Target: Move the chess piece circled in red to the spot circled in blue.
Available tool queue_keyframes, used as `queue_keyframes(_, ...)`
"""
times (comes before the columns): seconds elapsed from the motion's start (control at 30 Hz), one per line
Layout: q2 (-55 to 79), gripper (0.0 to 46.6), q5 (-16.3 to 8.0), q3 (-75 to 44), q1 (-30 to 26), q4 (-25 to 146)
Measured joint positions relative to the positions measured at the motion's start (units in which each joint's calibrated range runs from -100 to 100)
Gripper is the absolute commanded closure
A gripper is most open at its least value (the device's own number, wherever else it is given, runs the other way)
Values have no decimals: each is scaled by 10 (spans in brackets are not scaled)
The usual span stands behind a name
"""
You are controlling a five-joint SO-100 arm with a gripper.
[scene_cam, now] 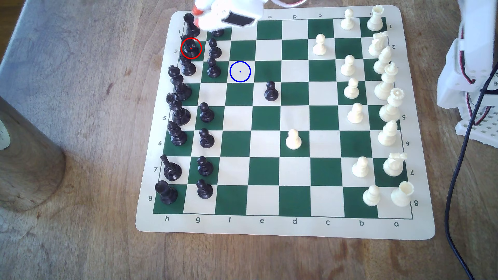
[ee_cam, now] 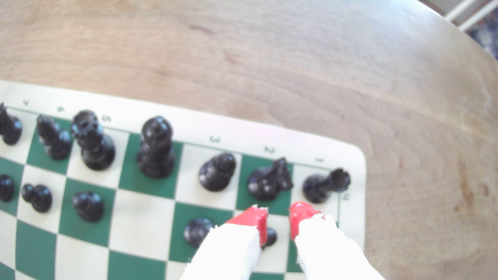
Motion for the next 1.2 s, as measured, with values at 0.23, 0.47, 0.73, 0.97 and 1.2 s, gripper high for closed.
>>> queue_keyframes(0.23, 73, 411, 0, -42, 12, -22)
queue_keyframes(0.47, 115, 380, -4, -77, 24, -31)
queue_keyframes(0.73, 155, 369, -24, -112, 27, -48)
queue_keyframes(0.97, 191, 353, -39, -126, 27, -58)
queue_keyframes(1.2, 204, 329, -51, -159, 27, -67)
